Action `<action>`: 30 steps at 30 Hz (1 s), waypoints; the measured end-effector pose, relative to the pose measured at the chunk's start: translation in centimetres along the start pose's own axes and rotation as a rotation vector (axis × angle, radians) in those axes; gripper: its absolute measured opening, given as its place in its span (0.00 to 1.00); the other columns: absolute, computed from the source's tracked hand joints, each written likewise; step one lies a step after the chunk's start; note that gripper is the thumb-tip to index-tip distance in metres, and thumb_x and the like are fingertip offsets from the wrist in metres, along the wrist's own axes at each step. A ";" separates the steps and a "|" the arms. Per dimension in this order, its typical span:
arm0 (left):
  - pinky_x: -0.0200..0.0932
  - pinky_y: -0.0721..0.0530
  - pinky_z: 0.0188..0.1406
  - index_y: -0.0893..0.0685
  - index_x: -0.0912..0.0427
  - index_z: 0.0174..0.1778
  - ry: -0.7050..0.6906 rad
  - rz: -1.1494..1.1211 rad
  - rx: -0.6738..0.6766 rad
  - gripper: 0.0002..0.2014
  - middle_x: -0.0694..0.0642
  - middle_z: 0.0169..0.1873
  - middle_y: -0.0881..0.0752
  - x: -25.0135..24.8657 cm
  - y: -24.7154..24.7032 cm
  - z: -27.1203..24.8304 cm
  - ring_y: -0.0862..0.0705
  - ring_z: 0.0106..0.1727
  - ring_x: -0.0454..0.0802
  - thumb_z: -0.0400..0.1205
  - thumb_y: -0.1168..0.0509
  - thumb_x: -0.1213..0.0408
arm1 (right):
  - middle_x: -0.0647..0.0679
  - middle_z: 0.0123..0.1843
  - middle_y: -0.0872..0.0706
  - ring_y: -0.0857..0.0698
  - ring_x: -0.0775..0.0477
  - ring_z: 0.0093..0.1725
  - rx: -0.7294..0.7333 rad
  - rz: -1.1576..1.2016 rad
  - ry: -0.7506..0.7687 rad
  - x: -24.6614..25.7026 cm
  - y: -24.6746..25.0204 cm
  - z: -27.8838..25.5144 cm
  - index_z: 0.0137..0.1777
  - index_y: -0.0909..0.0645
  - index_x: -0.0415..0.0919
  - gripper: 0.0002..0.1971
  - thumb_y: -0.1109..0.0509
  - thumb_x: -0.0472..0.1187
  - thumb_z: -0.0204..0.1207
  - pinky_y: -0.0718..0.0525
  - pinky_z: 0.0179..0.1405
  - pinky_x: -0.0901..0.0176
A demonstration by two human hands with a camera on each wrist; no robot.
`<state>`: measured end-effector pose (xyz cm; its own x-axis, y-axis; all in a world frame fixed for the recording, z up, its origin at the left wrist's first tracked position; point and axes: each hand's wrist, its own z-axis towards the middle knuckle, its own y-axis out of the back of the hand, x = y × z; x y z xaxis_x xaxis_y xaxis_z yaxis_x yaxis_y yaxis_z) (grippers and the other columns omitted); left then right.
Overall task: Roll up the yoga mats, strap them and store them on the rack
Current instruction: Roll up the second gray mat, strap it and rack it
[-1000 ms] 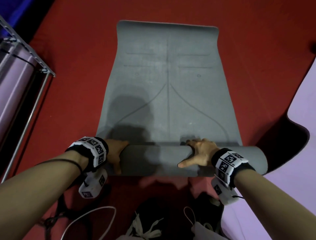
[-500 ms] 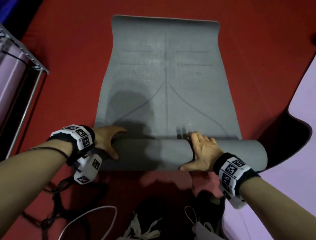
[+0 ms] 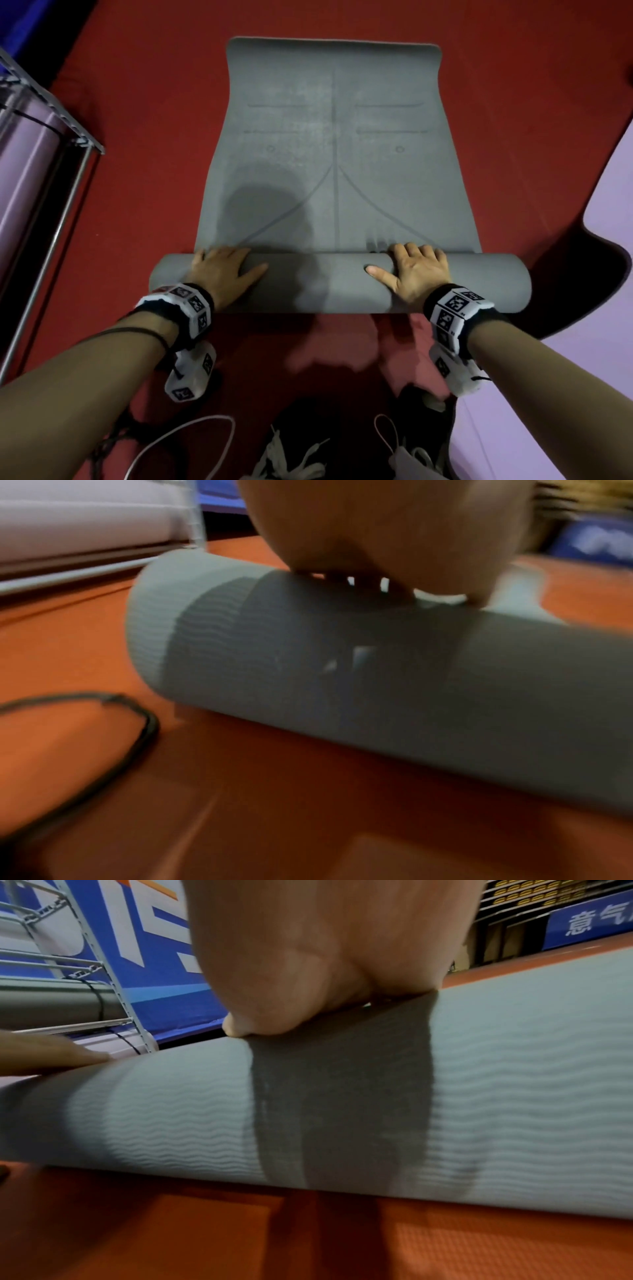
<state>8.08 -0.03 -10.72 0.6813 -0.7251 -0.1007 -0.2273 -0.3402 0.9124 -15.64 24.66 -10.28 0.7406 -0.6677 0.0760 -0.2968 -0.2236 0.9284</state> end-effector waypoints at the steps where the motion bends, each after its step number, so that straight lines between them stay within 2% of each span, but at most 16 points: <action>1: 0.58 0.44 0.79 0.34 0.50 0.80 0.003 0.083 0.016 0.47 0.53 0.78 0.31 -0.2 -0.3 -0.3 0.35 0.79 0.55 0.71 0.62 0.23 | 0.47 0.68 0.22 0.26 0.40 0.69 0.002 -0.002 -0.002 0.0 0.0 0.0 0.71 0.28 0.50 0.67 0.87 0.83 0.46 0.36 0.73 0.42; 2: 0.60 0.48 0.79 0.40 0.51 0.83 -0.034 0.154 0.010 0.54 0.54 0.81 0.37 -0.4 -0.5 -0.6 0.40 0.81 0.55 0.65 0.63 0.20 | 0.47 0.68 0.22 0.26 0.39 0.69 0.007 -0.007 -0.005 0.1 0.0 0.0 0.70 0.28 0.50 0.67 0.87 0.83 0.47 0.37 0.74 0.41; 3: 0.61 0.47 0.79 0.44 0.52 0.84 -0.109 0.225 -0.005 0.57 0.55 0.82 0.39 -0.5 -0.7 -1.0 0.41 0.82 0.57 0.62 0.60 0.19 | 0.46 0.68 0.21 0.26 0.39 0.69 0.013 -0.011 -0.008 0.2 0.0 -0.1 0.70 0.28 0.50 0.67 0.87 0.83 0.47 0.38 0.75 0.39; 5: 0.63 0.43 0.77 0.51 0.52 0.85 -0.274 0.372 -0.017 0.60 0.58 0.81 0.39 -0.7 -1.2 -1.5 0.39 0.80 0.60 0.61 0.44 0.20 | 0.46 0.69 0.21 0.26 0.39 0.71 0.028 -0.005 -0.016 0.1 -0.1 -0.1 0.71 0.29 0.49 0.66 0.86 0.84 0.48 0.41 0.77 0.37; 7: 0.59 0.41 0.78 0.58 0.51 0.85 -0.280 0.431 0.038 0.61 0.57 0.81 0.41 -1.0 -1.0 -1.2 0.38 0.80 0.58 0.64 0.32 0.29 | 0.46 0.72 0.22 0.28 0.39 0.73 0.049 0.030 -0.001 -0.2 0.0 -0.1 0.74 0.32 0.49 0.64 0.78 0.87 0.50 0.46 0.79 0.35; 9: 0.54 0.37 0.77 0.57 0.50 0.85 -0.244 0.439 0.069 0.61 0.54 0.81 0.41 -1.5 -0.2 -0.4 0.36 0.79 0.56 0.64 0.28 0.33 | 0.46 0.74 0.24 0.30 0.39 0.75 0.102 0.036 0.058 -1.0 0.5 -0.2 0.77 0.38 0.48 0.60 0.56 0.89 0.51 0.49 0.80 0.34; 11: 0.52 0.32 0.74 0.54 0.50 0.84 -0.251 0.438 0.088 0.60 0.52 0.80 0.37 -2.0 0.6 -0.1 0.33 0.77 0.55 0.63 0.27 0.34 | 0.47 0.76 0.28 0.32 0.40 0.77 0.165 -0.022 0.138 -1.3 1.0 -0.3 0.79 0.42 0.48 0.60 0.34 0.82 0.50 0.50 0.81 0.33; 13: 0.52 0.30 0.71 0.51 0.49 0.84 -0.255 0.435 0.089 0.58 0.51 0.79 0.35 -2.3 0.9 0.1 0.31 0.75 0.54 0.63 0.27 0.34 | 0.49 0.77 0.29 0.32 0.41 0.77 0.163 -0.047 0.145 -1.3 1.1 -0.3 0.79 0.42 0.49 0.61 0.23 0.74 0.48 0.47 0.81 0.35; 16: 0.52 0.29 0.69 0.49 0.47 0.83 -0.255 0.425 0.134 0.58 0.49 0.78 0.33 -2.2 1.4 0.1 0.30 0.74 0.52 0.61 0.26 0.34 | 0.52 0.71 0.24 0.29 0.44 0.73 0.156 0.028 0.093 -1.2 1.1 -0.2 0.76 0.38 0.53 0.58 0.20 0.72 0.44 0.41 0.79 0.43; 18: 0.51 0.28 0.70 0.47 0.46 0.83 -0.280 0.388 0.215 0.59 0.49 0.76 0.31 -2.2 1.9 0.4 0.29 0.73 0.52 0.59 0.24 0.35 | 0.53 0.66 0.21 0.25 0.45 0.69 0.219 0.058 0.070 -1.2 1.4 -0.2 0.72 0.36 0.55 0.56 0.21 0.72 0.42 0.35 0.74 0.46; 24: 0.49 0.20 0.63 0.36 0.44 0.76 -0.319 0.292 0.497 0.53 0.51 0.66 0.19 -2.6 2.4 0.6 0.19 0.63 0.53 0.55 0.17 0.44 | 0.53 0.61 0.16 0.18 0.45 0.61 0.429 0.153 0.022 -1.2 1.7 -1.5 0.71 0.31 0.56 0.50 0.15 0.66 0.46 0.21 0.64 0.52; 26: 0.47 0.20 0.62 0.36 0.42 0.75 -0.303 0.276 0.583 0.52 0.49 0.65 0.19 -2.7 2.1 0.7 0.18 0.63 0.52 0.56 0.17 0.47 | 0.53 0.64 0.16 0.18 0.45 0.63 0.502 0.185 0.019 -1.2 1.7 -2.0 0.73 0.31 0.56 0.50 0.16 0.65 0.49 0.21 0.66 0.51; 27: 0.46 0.20 0.62 0.36 0.41 0.75 -0.293 0.264 0.614 0.52 0.49 0.65 0.19 -2.8 2.0 0.8 0.18 0.63 0.51 0.57 0.16 0.48 | 0.53 0.69 0.19 0.21 0.45 0.68 0.497 0.146 0.029 -1.1 1.8 -2.4 0.76 0.33 0.57 0.51 0.18 0.67 0.52 0.24 0.69 0.49; 29: 0.46 0.22 0.63 0.37 0.42 0.76 -0.279 0.216 0.661 0.51 0.49 0.65 0.20 -2.7 2.0 1.4 0.20 0.64 0.50 0.59 0.16 0.51 | 0.51 0.77 0.30 0.32 0.42 0.76 0.413 -0.009 0.058 -0.8 2.0 -3.4 0.82 0.41 0.59 0.51 0.26 0.72 0.59 0.31 0.73 0.44; 30: 0.46 0.22 0.65 0.37 0.43 0.76 -0.271 0.171 0.681 0.51 0.48 0.66 0.20 -2.6 2.1 1.7 0.20 0.64 0.49 0.59 0.16 0.53 | 0.49 0.78 0.33 0.34 0.40 0.77 0.343 -0.076 0.074 -0.6 1.8 -4.1 0.84 0.43 0.58 0.51 0.30 0.73 0.62 0.32 0.73 0.42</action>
<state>4.66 0.13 -9.22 0.4228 -0.8931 -0.1538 -0.7549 -0.4410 0.4855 -14.11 27.54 -7.12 0.8059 -0.5900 0.0492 -0.4151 -0.5039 0.7575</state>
